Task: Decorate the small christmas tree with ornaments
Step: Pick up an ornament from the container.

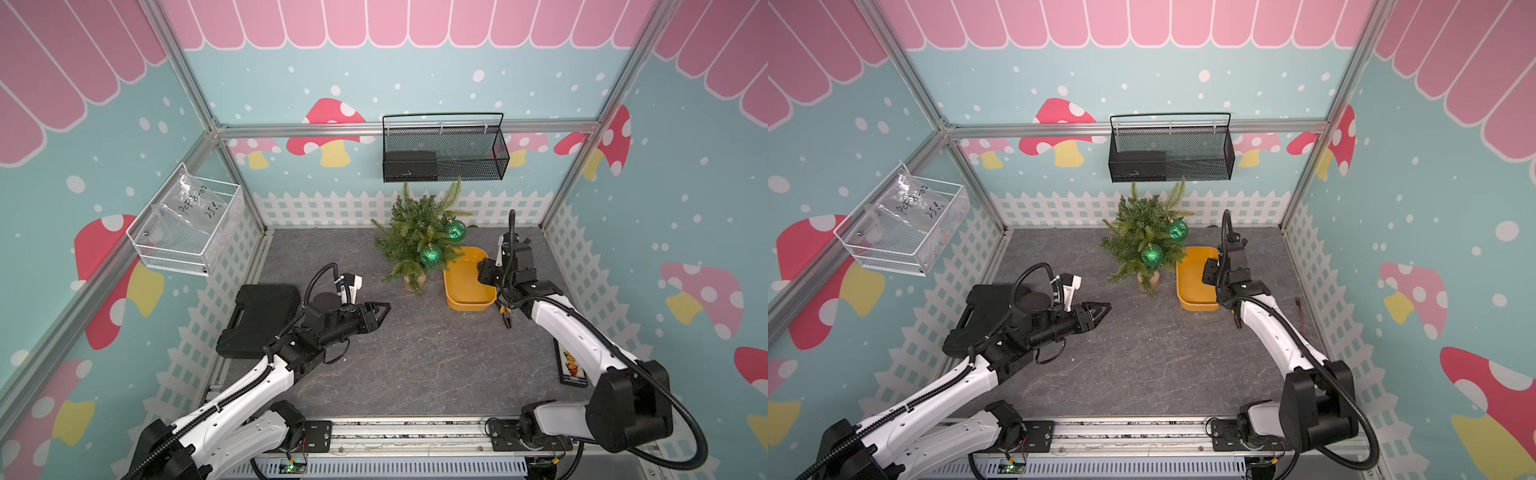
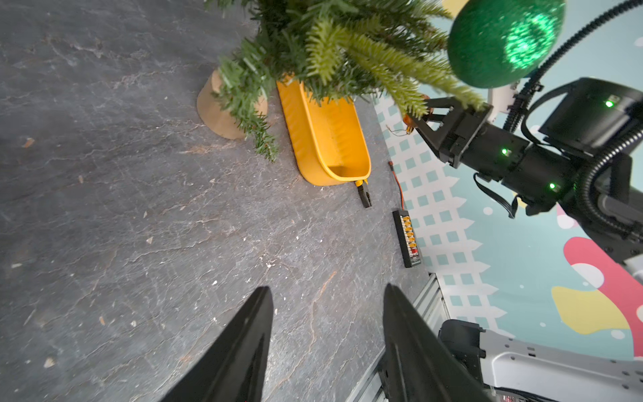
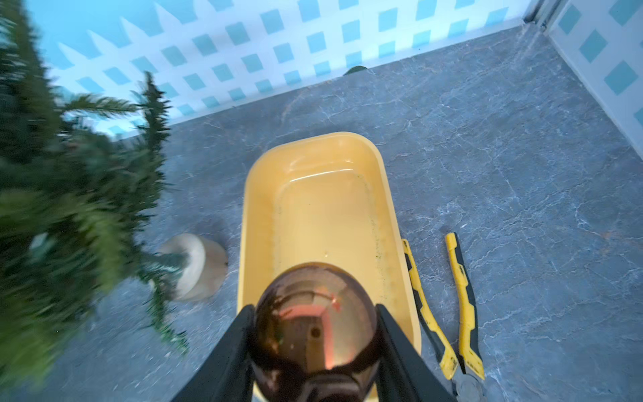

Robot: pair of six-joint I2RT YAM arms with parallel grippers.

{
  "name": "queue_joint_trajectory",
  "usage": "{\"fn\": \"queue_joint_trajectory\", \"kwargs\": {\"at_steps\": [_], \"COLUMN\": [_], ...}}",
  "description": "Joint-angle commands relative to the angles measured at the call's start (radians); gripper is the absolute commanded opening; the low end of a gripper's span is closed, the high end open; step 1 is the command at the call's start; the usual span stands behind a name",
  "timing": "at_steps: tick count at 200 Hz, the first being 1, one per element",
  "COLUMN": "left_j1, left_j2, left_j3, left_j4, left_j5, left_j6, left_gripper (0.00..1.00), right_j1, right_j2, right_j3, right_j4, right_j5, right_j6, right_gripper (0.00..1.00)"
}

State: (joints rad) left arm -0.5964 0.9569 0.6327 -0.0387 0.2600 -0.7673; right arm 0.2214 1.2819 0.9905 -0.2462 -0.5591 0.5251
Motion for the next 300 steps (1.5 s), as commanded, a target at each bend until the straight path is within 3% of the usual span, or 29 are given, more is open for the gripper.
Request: {"fn": "queue_joint_trajectory", "kwargs": {"at_steps": [1,29,106,221,300], "left_j1": [0.004,-0.003,-0.031,-0.032,-0.091], "left_j2": [0.001,0.013,0.031,0.08,0.108], "left_j3": [0.039,0.051,0.138,0.395,0.389], "left_j4": [0.022,0.066,0.068,-0.081,0.118], "left_j5": [0.029,0.063,0.061,0.014,-0.019], "left_j6": [-0.013,-0.033,-0.033,0.088,0.204], "left_gripper": [0.54,0.54,0.54,0.54,0.55], "right_j1": [-0.005,-0.004,0.08,0.351,0.496], "right_j2": [-0.099,-0.214,-0.313,-0.099,-0.007], "right_j3": [-0.025,-0.024,0.134,0.517,0.622], "right_j4": [-0.073,-0.066,-0.109,-0.161,-0.133], "right_j5": [-0.104,-0.22,-0.201,-0.094,-0.044], "right_j6": [-0.034,-0.01,0.042,0.052,0.085], "right_gripper": [0.45,0.45,0.45,0.43,0.43]}}
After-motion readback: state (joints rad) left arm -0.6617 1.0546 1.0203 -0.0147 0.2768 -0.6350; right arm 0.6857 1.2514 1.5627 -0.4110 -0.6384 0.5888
